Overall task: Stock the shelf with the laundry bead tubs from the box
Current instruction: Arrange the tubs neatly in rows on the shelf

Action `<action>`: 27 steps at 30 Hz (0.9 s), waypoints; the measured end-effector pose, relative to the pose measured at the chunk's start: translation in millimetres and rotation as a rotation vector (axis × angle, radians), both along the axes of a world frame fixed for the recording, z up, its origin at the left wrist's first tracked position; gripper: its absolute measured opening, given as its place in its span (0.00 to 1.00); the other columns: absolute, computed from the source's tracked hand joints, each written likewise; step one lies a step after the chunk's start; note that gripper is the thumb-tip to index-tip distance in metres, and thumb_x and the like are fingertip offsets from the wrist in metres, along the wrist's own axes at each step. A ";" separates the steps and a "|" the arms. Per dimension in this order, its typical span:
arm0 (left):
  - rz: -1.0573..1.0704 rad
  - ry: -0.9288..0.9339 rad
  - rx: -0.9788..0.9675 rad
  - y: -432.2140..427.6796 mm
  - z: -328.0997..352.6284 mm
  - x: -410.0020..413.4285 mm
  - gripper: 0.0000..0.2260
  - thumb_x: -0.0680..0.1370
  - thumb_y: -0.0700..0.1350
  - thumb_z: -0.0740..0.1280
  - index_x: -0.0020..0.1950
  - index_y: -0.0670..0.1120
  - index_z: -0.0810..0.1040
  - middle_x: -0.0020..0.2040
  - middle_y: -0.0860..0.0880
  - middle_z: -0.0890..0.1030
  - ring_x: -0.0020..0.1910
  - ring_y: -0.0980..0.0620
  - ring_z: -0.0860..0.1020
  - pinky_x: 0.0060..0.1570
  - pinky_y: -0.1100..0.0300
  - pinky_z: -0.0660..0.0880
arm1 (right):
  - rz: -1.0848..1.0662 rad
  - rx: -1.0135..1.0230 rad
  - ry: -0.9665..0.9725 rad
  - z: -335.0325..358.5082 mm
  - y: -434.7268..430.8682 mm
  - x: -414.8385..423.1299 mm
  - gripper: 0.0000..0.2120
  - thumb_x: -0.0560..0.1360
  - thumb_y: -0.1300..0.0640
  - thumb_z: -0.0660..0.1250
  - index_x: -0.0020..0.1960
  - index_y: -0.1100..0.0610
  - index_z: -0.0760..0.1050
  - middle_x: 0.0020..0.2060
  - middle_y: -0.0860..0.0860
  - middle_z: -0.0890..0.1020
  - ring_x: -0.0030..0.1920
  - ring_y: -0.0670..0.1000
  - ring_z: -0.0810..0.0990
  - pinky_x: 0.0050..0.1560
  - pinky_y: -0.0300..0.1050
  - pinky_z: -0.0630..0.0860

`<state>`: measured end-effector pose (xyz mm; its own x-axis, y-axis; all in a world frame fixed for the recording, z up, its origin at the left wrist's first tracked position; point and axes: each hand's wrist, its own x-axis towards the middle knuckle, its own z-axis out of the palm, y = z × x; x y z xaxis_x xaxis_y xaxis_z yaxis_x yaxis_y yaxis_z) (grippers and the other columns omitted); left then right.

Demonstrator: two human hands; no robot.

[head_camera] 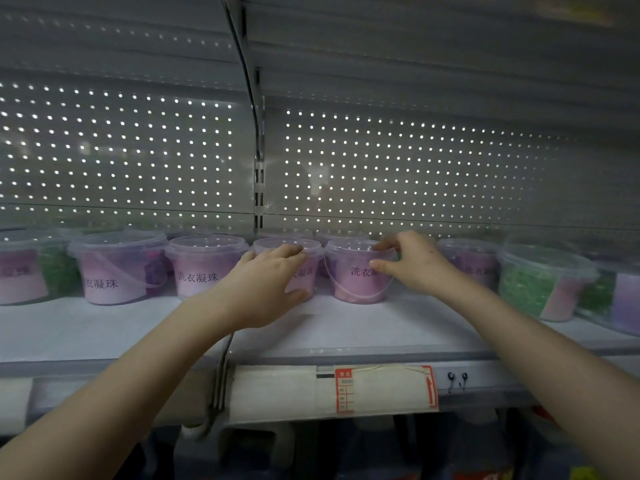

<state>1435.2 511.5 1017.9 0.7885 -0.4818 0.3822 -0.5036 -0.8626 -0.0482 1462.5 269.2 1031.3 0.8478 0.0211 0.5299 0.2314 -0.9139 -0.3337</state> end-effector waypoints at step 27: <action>-0.157 0.071 -0.094 -65.4 5.4 -30.3 0.26 0.79 0.56 0.59 0.76 0.52 0.58 0.76 0.55 0.58 0.72 0.52 0.64 0.70 0.53 0.62 | -0.209 0.038 -0.119 1.5 -107.6 -80.4 0.13 0.74 0.61 0.68 0.58 0.55 0.78 0.57 0.48 0.80 0.60 0.48 0.75 0.51 0.33 0.63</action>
<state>1404.9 446.1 1023.3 0.7329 -0.5662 0.3773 -0.6319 -0.7720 0.0689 1382.0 161.5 1032.8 0.7629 -0.1699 0.6238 0.0786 -0.9333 -0.3503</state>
